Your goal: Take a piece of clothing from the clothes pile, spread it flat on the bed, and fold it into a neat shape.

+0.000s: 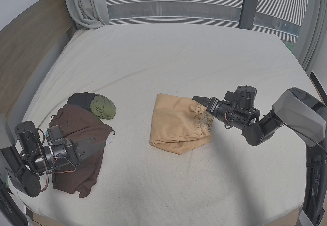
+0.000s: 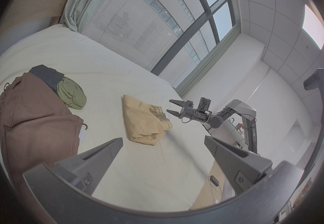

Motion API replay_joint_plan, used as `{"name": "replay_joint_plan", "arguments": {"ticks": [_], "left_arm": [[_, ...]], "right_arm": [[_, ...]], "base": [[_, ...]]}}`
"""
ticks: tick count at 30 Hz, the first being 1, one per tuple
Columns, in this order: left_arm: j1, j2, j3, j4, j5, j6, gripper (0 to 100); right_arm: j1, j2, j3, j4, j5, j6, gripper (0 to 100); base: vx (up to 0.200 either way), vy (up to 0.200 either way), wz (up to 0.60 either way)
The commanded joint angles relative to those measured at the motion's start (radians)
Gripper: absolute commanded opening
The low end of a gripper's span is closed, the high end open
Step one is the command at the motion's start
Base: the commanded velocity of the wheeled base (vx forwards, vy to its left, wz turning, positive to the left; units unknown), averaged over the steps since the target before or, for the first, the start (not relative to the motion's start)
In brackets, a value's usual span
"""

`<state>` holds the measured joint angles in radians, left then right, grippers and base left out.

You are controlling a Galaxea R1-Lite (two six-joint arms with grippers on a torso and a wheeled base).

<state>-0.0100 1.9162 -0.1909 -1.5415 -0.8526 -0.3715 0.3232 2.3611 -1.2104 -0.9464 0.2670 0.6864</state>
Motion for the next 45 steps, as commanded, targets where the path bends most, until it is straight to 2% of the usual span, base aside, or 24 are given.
{"name": "replay_joint_plan", "arguments": {"ticks": [1,6,12,14,25,27,35,45], "left_arm": [[0.004,0.000,-0.002,0.000,0.000,-0.003,100],[0.012,0.001,-0.009,0.000,-0.003,-0.009,100],[0.016,0.000,-0.015,0.000,-0.023,-0.014,100],[0.016,0.001,-0.027,0.000,-0.023,-0.020,100],[0.019,0.001,-0.035,0.000,-0.023,-0.047,100],[0.019,-0.003,-0.036,0.000,-0.023,-0.075,100],[0.019,-0.005,-0.044,0.000,-0.025,-0.080,100],[0.005,-0.022,-0.041,0.000,-0.080,-0.083,100]], "right_arm": [[0.066,-0.005,0.000,0.000,0.000,0.004,100],[0.111,0.018,-0.001,0.001,-0.002,0.001,100],[0.106,0.075,0.002,0.012,-0.008,0.004,100],[0.100,0.127,0.000,0.005,-0.045,0.001,100],[0.091,0.168,0.002,0.003,-0.051,0.001,100],[0.091,0.165,0.002,0.003,-0.051,0.001,100],[0.096,0.144,0.003,0.001,-0.054,0.005,100],[0.085,-0.040,0.115,-0.035,-0.071,0.004,100]], "base": [[0.000,0.000,0.00],[0.000,0.000,0.00],[0.000,0.000,0.00],[0.000,0.000,0.00],[0.000,0.000,0.00],[0.000,0.000,0.00],[0.000,0.000,0.00],[0.000,0.000,0.00]]}}
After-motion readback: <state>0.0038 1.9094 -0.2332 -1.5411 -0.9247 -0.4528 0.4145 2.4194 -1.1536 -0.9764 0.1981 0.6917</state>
